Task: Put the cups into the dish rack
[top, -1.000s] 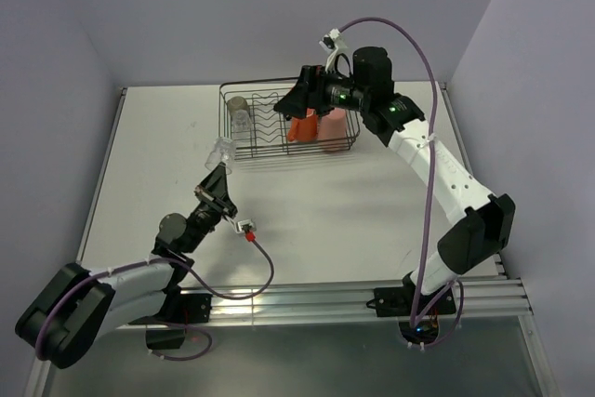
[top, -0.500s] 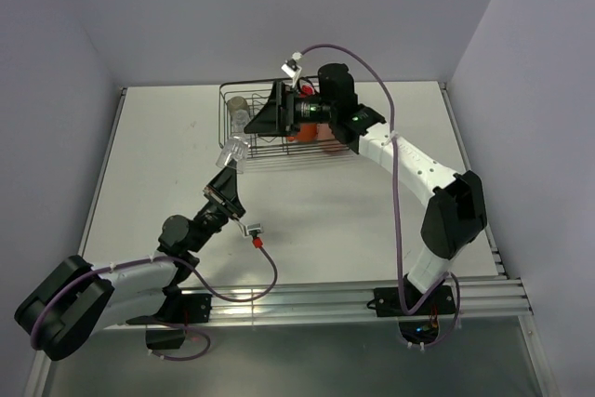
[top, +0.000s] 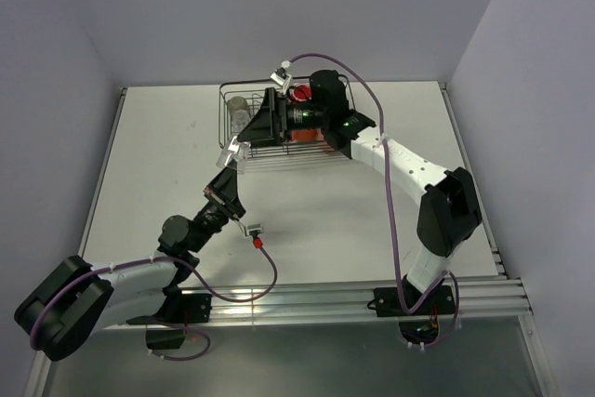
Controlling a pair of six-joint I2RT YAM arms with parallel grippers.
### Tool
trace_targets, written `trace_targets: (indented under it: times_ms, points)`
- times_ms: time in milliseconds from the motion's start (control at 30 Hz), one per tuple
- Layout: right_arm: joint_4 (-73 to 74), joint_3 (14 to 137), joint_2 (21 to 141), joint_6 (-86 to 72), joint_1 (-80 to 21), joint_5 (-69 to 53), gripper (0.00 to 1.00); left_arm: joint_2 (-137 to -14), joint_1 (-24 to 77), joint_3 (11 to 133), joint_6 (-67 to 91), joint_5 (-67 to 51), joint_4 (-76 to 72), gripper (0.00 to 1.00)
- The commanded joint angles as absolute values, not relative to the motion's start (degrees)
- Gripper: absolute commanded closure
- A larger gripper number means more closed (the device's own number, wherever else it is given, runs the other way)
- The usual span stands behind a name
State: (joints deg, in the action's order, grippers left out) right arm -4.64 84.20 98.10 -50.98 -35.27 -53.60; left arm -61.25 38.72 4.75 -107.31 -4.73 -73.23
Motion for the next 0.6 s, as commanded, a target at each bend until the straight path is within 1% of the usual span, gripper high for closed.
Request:
trace_targets:
  times_ms: [0,100,367,400,500,567]
  points:
    - [-4.05,84.46,99.49,-50.54,-35.86,-53.53,0.0,-60.12,39.29,6.24,-108.11,-5.63,-94.48,1.0]
    - [-5.27,84.29,99.58,-51.58,-35.86,-54.05,0.0,-60.03,39.37,6.59,-108.19,-5.45,-94.31,1.0]
    - [-9.3,83.32,100.46,-54.49,-36.74,-55.72,0.14,-60.29,39.55,6.24,-108.54,-6.33,-94.22,1.0]
    - [-9.84,82.89,100.55,-55.62,-36.74,-56.16,0.17,-60.29,39.46,6.15,-108.72,-6.33,-94.13,1.0]
    - [-10.46,82.97,101.07,-56.25,-36.74,-56.6,0.23,-60.12,39.46,5.98,-108.81,-6.33,-94.04,1.0]
    - [-10.2,83.23,101.34,-56.42,-36.74,-56.78,0.24,-60.12,39.55,5.98,-108.9,-6.42,-94.04,1.0]
